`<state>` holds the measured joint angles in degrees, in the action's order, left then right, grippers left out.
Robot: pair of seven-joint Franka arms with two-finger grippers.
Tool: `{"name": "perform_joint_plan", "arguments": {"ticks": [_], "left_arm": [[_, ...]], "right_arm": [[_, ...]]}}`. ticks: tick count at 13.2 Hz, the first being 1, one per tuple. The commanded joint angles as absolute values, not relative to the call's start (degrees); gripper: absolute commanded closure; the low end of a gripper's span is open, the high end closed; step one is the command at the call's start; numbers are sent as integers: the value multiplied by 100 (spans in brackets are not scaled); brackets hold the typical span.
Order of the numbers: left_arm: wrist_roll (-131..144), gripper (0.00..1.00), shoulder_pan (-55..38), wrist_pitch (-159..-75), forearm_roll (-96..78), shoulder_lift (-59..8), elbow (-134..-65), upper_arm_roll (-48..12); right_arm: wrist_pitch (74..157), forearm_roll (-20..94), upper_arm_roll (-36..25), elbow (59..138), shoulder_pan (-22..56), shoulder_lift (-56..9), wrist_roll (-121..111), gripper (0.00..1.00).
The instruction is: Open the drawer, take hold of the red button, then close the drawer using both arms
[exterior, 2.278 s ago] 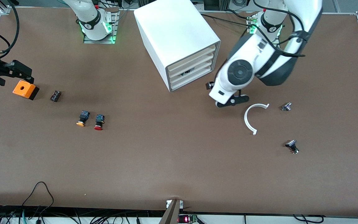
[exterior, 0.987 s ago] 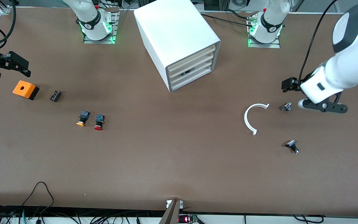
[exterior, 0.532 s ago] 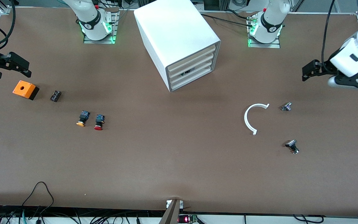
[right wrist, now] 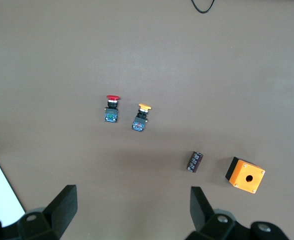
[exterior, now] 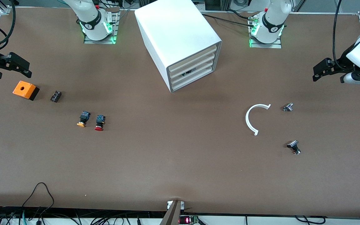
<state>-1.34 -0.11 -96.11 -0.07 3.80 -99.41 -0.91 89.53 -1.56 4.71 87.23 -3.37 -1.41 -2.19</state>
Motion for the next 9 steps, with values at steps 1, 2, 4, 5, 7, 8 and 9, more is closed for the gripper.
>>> {"name": "perform_joint_plan", "arguments": {"ticks": [1,2,4,5,7,8,9], "left_arm": [[-158,1,-114,-9344,-79,484,-9994,-44],[-115,1,-114,-9343,-79,483,-9993,-70],[61,1,-114,-9317,-9,449,-9880,-227],[88,1,-97,-9256,-9,431,-9862,-229],[97,1,-105,-9255,-9,413,-9826,-263],[105,1,-114,-9264,-9,404,-9826,-272],[105,1,-106,-9264,-9,404,-9809,-272]], "right_arm": [[8921,-70,422,8771,-290,-79,-132,0],[8912,-70,422,8771,-290,-79,-132,0],[8903,-70,413,8771,-290,-79,-141,0],[8912,-70,413,8771,-290,-79,-141,0],[8912,-70,396,8754,-290,-88,-149,0],[8903,-70,396,8754,-290,-79,-158,0],[8895,-70,396,8763,-299,-79,-176,0]]}}
